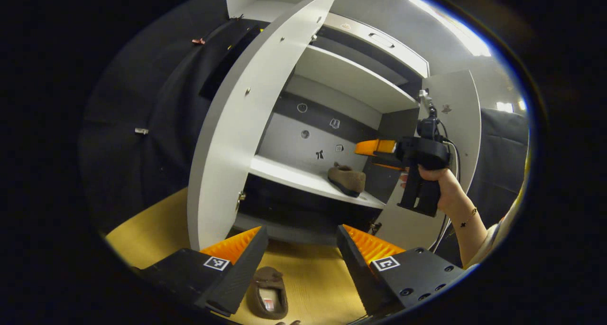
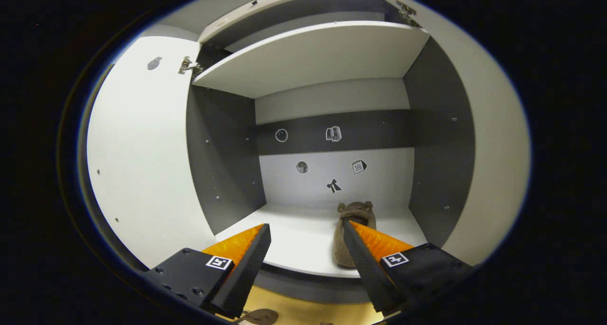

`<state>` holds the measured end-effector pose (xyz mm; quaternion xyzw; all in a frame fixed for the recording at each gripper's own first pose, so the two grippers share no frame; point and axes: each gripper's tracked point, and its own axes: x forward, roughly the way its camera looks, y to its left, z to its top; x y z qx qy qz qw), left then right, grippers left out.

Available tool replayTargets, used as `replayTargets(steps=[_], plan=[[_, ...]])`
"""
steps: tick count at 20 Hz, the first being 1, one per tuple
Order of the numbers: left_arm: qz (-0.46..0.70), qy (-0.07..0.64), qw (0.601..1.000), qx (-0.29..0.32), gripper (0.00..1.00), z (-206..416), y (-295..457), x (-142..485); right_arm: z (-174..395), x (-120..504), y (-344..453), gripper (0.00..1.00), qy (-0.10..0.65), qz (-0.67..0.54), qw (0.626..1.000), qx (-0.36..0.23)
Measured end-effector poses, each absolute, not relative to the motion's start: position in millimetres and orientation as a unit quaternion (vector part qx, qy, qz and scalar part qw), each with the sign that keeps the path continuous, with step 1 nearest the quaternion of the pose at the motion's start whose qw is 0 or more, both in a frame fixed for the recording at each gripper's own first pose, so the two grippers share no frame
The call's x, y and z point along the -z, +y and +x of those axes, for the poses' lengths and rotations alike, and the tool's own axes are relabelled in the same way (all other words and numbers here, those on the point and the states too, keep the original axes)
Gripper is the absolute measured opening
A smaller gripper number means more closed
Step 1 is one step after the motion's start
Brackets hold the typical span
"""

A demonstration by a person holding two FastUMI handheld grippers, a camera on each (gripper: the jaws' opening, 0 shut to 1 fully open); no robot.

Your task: Grab one shoe with the right hand and put it into the shoe cabinet, grab the other shoe with the left hand and put it into the shoe cabinet; then close the right door with the right hand and the left door with the left hand.

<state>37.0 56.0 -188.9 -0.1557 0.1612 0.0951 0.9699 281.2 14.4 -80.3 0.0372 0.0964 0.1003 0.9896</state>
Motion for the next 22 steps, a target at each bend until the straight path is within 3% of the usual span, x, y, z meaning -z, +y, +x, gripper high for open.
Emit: replayTargets(steps=[6, 10, 13, 17, 22], plan=[[-0.111, 0.248, 0.958, -0.095, 0.94, -0.7, 66.8, 278.9, 177.7, 148.5, 7.0, 0.99, 0.118, 0.031, 0.989, -0.083], [-0.077, 0.294, 0.948, -0.095, 0.94, -8.1, 71.4, 339.9, 141.3, 187.8, -9.5, 0.98, 0.14, 0.006, 0.988, -0.067], [-0.073, 0.316, 0.941, -0.099, 0.9, -1.3, 76.3, 383.7, 127.2, 219.7, -13.3, 0.99, 0.169, -0.006, 0.983, -0.069], [-0.052, 0.359, 0.923, -0.126, 0.93, 0.9, 97.0, 435.5, 123.1, 260.2, -17.2, 0.99, 0.208, 0.019, 0.975, -0.078], [-0.042, 0.378, 0.915, -0.133, 0.87, 4.3, 103.2, 461.9, 130.7, 284.7, -21.6, 0.99, 0.231, 0.027, 0.969, -0.087]])
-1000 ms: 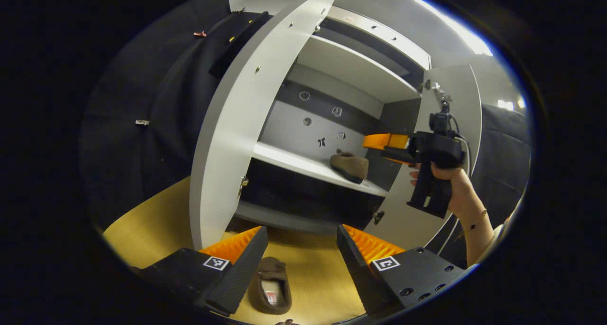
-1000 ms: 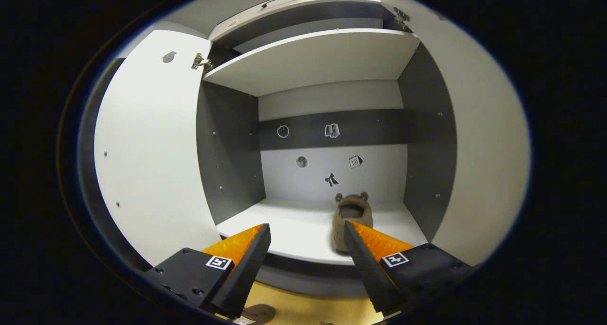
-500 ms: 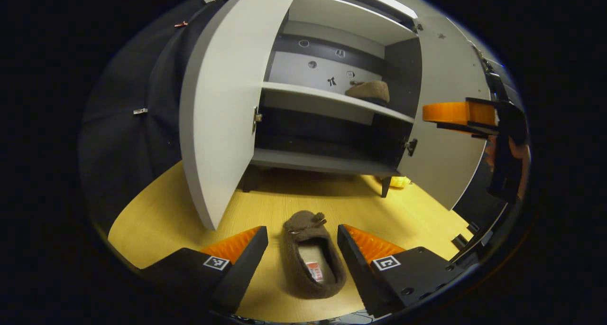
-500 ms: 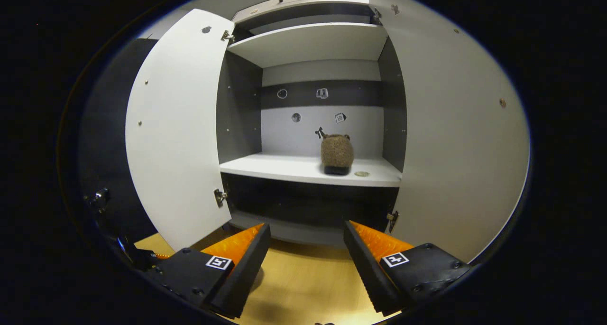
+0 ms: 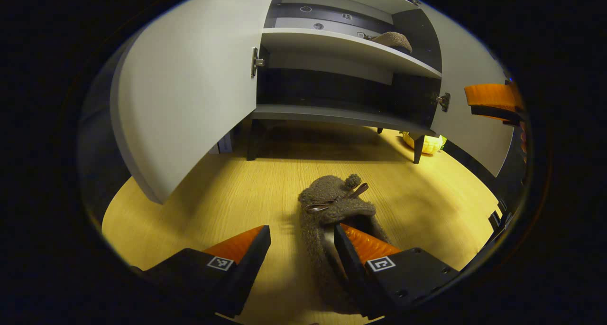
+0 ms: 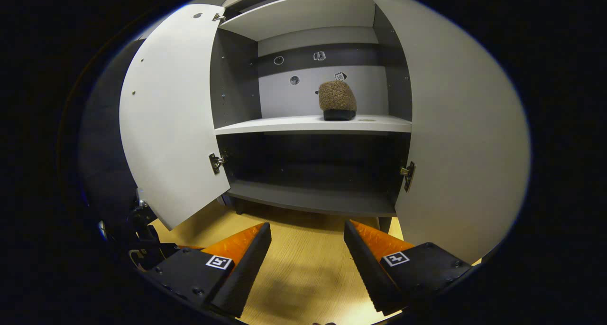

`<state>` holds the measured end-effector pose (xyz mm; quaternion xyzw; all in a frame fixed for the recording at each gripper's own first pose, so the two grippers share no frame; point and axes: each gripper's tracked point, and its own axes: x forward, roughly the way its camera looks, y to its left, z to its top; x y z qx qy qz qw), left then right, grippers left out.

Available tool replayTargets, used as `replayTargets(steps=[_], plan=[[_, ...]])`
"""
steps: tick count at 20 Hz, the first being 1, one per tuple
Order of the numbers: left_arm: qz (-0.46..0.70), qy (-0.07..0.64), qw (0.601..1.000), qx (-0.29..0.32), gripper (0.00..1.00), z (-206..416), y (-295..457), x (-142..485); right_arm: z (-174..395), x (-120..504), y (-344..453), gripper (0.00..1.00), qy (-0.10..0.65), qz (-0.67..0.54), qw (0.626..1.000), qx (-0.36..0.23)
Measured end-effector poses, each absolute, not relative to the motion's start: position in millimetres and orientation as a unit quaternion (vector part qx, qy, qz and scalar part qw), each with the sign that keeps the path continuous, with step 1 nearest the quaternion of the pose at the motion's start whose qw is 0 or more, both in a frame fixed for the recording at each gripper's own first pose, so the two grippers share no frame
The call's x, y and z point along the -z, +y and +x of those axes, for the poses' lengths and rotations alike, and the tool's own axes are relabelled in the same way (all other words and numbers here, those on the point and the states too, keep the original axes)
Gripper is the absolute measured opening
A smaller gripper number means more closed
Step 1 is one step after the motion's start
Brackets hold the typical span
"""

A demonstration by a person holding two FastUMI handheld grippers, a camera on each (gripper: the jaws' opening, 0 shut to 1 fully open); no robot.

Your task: Grab one shoe with the right hand and put it into the shoe cabinet, grab the other shoe with the left hand and put it into the shoe cabinet; then close the right door with the right hand and the left door with the left hand.

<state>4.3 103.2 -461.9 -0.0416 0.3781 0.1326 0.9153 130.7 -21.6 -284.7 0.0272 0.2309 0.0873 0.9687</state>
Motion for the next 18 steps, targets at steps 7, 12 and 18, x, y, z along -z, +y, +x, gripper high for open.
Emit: replayTargets(steps=[7, 12, 18], plan=[[-0.057, 0.389, 0.91, -0.133, 0.76, 29.4, 106.0, 488.5, 138.4, 303.4, -20.6, 0.99, 0.252, 0.028, 0.962, -0.103], [-0.064, 0.39, 0.91, -0.125, 0.45, 43.7, 101.3, 495.3, 147.4, 312.0, -15.8, 0.99, 0.264, 0.039, 0.958, -0.11], [-0.034, 0.389, 0.914, -0.113, 0.09, 45.9, 105.5, 492.1, 156.2, 313.8, -10.5, 0.99, 0.268, 0.036, 0.956, -0.112]])
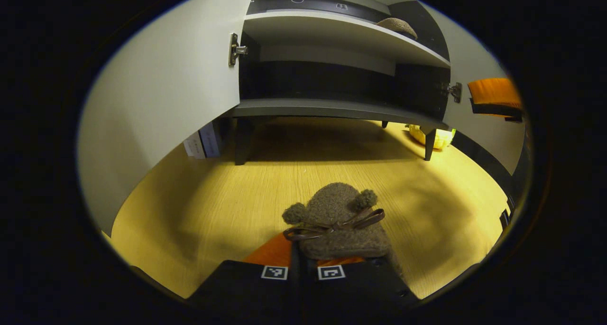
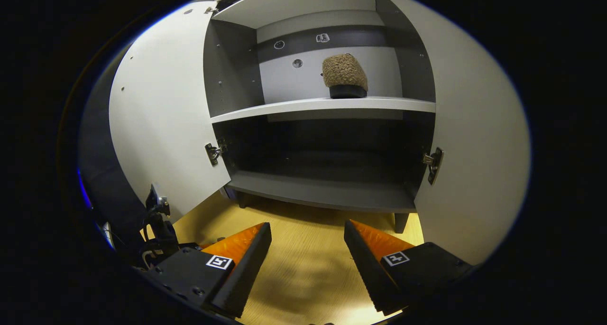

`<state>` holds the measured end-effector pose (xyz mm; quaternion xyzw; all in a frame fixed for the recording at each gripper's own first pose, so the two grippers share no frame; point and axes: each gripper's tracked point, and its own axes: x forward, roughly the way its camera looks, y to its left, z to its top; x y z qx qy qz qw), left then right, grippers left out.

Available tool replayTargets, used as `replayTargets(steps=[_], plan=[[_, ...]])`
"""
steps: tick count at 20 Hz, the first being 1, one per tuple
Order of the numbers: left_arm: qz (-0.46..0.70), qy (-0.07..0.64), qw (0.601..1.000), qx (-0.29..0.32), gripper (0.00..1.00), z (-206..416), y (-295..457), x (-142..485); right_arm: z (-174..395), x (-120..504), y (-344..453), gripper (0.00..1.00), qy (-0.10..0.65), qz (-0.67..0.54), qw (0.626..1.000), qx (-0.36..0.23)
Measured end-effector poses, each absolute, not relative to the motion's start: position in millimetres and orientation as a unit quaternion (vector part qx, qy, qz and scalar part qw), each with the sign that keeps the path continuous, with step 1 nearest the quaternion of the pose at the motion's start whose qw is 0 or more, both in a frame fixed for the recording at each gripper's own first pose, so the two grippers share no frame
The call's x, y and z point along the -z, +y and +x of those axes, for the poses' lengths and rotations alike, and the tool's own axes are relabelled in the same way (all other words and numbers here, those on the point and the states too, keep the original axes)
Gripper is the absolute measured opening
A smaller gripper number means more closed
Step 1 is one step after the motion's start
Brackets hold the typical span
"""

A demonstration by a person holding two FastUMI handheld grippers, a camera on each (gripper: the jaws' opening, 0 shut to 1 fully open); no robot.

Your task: Grab one shoe with the right hand and put it into the shoe cabinet, grab the other shoe with the left hand and put it into the shoe cabinet; then close the right door with the right hand and the left door with the left hand.

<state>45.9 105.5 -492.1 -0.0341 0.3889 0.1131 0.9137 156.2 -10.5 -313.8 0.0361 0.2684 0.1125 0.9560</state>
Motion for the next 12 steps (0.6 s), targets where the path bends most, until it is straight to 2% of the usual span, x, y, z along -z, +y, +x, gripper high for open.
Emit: replayTargets(steps=[5, 12], plan=[[-0.024, 0.377, 0.919, -0.115, 0.06, 45.4, 98.1, 447.2, 148.9, 304.7, -7.1, 0.99, 0.274, 0.028, 0.955, -0.11], [-0.032, 0.303, 0.947, -0.102, 0.06, 55.4, 78.6, 285.7, 131.6, 263.4, -3.7, 0.99, 0.254, 0.018, 0.962, -0.101]])
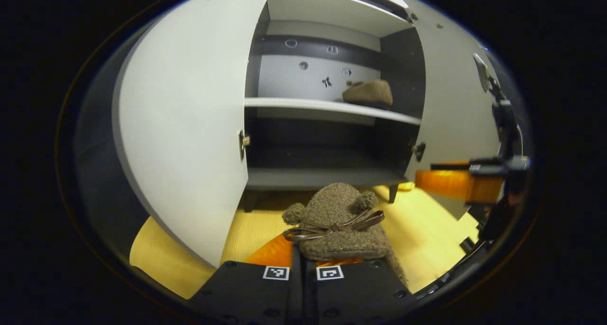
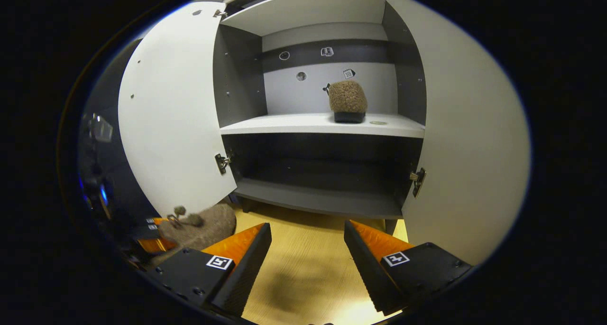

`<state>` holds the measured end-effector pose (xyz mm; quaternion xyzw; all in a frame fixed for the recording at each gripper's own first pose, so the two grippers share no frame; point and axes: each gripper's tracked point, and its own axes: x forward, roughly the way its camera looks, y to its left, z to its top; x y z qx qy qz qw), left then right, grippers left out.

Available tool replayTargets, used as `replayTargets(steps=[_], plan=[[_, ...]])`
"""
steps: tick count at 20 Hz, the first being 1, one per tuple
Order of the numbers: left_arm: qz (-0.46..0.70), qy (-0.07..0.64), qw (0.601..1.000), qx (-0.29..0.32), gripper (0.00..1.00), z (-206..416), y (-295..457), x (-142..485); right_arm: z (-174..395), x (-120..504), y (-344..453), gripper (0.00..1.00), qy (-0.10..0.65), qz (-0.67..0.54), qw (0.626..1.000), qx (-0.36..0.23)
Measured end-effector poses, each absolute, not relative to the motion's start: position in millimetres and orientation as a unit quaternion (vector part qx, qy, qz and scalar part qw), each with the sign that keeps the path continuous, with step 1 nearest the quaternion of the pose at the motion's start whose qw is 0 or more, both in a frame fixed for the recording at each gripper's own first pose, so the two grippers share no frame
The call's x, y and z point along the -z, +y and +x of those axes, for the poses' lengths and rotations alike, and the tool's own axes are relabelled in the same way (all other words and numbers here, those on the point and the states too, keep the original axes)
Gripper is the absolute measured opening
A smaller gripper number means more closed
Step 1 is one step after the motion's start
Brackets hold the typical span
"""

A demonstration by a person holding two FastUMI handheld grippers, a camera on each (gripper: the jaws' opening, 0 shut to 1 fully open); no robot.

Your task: Grab one shoe with the right hand and put it into the shoe cabinet, grab the other shoe with the left hand and put it into the shoe cabinet; then close the right door with the right hand and the left door with the left hand.

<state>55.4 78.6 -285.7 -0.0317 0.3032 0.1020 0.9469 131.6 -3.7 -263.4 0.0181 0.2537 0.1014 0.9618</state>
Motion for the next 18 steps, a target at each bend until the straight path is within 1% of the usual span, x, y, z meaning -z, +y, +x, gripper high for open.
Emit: replayTargets(steps=[3, 6, 8, 11, 12, 14, 16, 18], plan=[[-0.01, 0.284, 0.952, -0.115, 0.06, 75.9, 82.6, 226.2, 134.2, 257.1, 0.8, 0.99, 0.259, 0.011, 0.958, -0.12], [0.017, 0.271, 0.954, -0.126, 0.06, 117.3, 85.8, 186.5, 148.6, 252.7, 6.8, 0.99, 0.255, -0.011, 0.953, -0.161], [0.023, 0.259, 0.956, -0.135, 0.06, 155.5, 86.8, 166.3, 163.4, 240.5, 7.6, 0.99, 0.24, -0.019, 0.953, -0.186], [0.051, 0.245, 0.956, -0.155, 0.06, 216.6, 103.4, 149.5, 172.0, 224.4, 24.7, 0.99, 0.224, 0.006, 0.943, -0.247], [0.063, 0.243, 0.954, -0.164, 0.06, 236.1, 111.4, 146.6, 174.6, 223.6, 23.9, 0.99, 0.225, 0.001, 0.939, -0.258], [0.077, 0.25, 0.95, -0.17, 0.06, 273.2, 121.5, 145.4, 173.0, 217.3, 20.6, 0.99, 0.223, -0.002, 0.936, -0.274], [0.082, 0.249, 0.95, -0.167, 0.06, 309.1, 131.0, 148.9, 178.2, 210.5, 14.3, 0.99, 0.21, -0.008, 0.938, -0.274], [0.067, 0.255, 0.951, -0.163, 0.06, 343.8, 139.8, 158.4, 182.1, 215.8, 8.0, 0.99, 0.218, -0.016, 0.938, -0.269]])
